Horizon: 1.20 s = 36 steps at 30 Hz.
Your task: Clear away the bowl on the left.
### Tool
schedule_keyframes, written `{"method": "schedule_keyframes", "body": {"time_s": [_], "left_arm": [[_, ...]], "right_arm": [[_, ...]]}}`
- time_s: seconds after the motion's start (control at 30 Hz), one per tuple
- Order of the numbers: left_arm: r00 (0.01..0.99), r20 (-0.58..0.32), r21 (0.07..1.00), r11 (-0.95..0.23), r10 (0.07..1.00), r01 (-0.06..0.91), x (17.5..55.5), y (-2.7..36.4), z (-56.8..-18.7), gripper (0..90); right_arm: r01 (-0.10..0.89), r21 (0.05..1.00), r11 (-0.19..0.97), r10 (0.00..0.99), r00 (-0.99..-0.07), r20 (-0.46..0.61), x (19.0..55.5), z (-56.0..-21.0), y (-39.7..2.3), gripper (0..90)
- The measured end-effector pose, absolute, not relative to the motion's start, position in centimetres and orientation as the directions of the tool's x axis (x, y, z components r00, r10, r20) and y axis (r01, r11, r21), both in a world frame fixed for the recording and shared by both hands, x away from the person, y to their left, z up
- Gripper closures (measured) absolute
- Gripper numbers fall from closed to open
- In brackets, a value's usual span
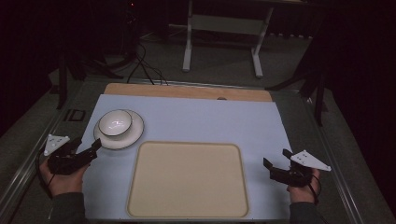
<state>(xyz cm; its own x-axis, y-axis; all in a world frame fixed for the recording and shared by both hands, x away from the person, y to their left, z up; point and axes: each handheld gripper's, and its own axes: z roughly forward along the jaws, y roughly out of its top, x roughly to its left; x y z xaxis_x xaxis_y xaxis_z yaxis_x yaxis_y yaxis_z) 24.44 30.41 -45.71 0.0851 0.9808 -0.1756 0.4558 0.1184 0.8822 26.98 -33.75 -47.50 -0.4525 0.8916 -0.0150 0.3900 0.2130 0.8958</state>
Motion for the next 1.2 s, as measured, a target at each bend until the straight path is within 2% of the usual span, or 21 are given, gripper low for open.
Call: {"method": "schedule_keyframes", "body": {"time_s": [0.23, 1.2], "left_arm": [[0.096, -0.147, 0.888, 0.088, 0.984, 0.451, 24.9, 30.4, -45.1, 28.1], [0.115, -0.148, 0.889, 0.081, 0.982, 0.450, 27.2, 30.4, -44.5, 28.1]], "right_arm": [[0.390, 0.895, 0.215, 0.892, -0.452, -0.017, 27.0, -47.5, -33.7, 12.8], [0.373, 0.902, 0.217, 0.884, -0.468, -0.019, 26.9, -47.4, -33.6, 12.9]]}}
